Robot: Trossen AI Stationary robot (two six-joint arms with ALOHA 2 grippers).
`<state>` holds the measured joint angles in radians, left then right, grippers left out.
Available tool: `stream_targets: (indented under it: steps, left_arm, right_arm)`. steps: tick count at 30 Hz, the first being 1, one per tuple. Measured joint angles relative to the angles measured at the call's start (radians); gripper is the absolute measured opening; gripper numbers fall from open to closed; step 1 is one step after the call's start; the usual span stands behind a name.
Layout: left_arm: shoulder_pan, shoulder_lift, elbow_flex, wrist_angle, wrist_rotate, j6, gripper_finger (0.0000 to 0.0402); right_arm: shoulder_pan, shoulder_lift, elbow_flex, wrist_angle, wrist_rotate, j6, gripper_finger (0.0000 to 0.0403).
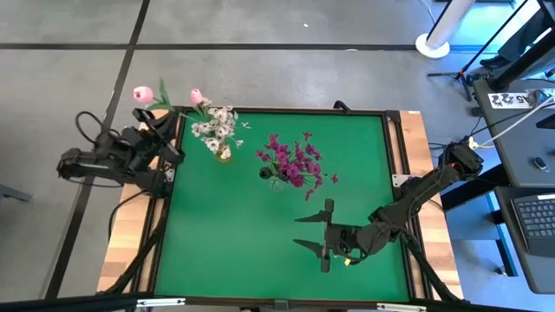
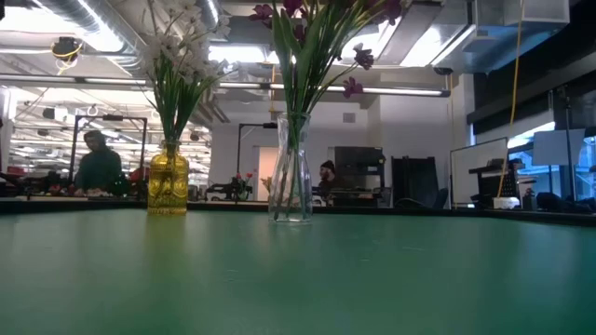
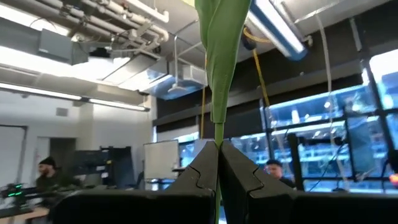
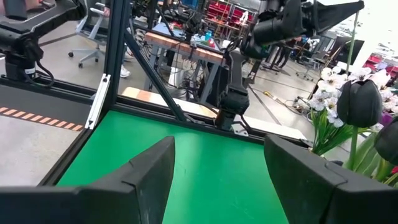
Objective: Sort flowers into vase by color
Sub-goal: Put the pink tulip into the yellow vase
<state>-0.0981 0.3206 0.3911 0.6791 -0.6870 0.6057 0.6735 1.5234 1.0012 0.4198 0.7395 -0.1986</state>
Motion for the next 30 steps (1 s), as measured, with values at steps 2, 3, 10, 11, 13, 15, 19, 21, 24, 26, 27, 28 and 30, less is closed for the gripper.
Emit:
stream_targets:
  steps: [2,3,10,11,13,15,19,21,24,26,27,28,30]
  left_arm:
    - [0.037,0.000,-0.009,0.002,0.041,-0.045,0.0000]
    - [0.056,0.000,-0.010,-0.003,0.057,-0.066,0.0000]
    - [0.190,0.000,-0.012,-0.142,0.235,-0.258,0.0000]
    - [0.209,0.000,-0.012,-0.166,0.254,-0.283,0.0000]
    - [0.243,0.000,-0.012,-0.219,0.287,-0.326,0.0000]
    - [0.274,0.000,-0.012,-0.262,0.318,-0.365,0.0000]
    - [0.322,0.000,-0.012,-0.318,0.358,-0.411,0.0000]
    - [0.341,0.000,-0.012,-0.334,0.379,-0.423,0.0000]
    - [0.365,0.000,-0.012,-0.363,0.403,-0.447,0.0000]
    - [0.380,0.000,-0.012,-0.393,0.416,-0.464,0.0000]
    - [0.388,0.001,-0.012,-0.408,0.423,-0.475,0.0000]
    - [0.396,0.006,-0.012,-0.421,0.429,-0.485,0.0000]
    - [0.413,0.013,-0.021,-0.424,0.447,-0.501,0.0000]
  right_arm:
    - [0.000,0.000,0.000,-0.003,0.000,0.000,0.0246]
    - [0.000,0.000,0.000,-0.003,0.000,0.000,0.0246]
    - [0.000,0.000,0.000,-0.004,0.000,0.000,0.0246]
    - [0.000,0.000,0.000,-0.004,0.000,0.000,0.0246]
    - [0.000,0.000,0.000,-0.004,0.000,0.000,0.0246]
    - [0.000,0.000,0.000,-0.004,0.000,0.000,0.0246]
    - [0.000,0.000,0.000,-0.004,0.000,0.000,0.0246]
    - [0.000,0.000,0.000,-0.004,0.000,0.000,0.0246]
    - [0.000,0.000,0.000,-0.004,0.000,0.000,0.0246]
    - [0.000,0.000,0.000,-0.004,0.000,0.004,0.0246]
    - [0.000,0.000,0.000,-0.004,0.000,0.007,0.0246]
    - [0.000,0.000,0.000,-0.005,0.000,0.008,0.0246]
    - [0.000,0.000,0.000,-0.006,0.000,0.008,0.0246]
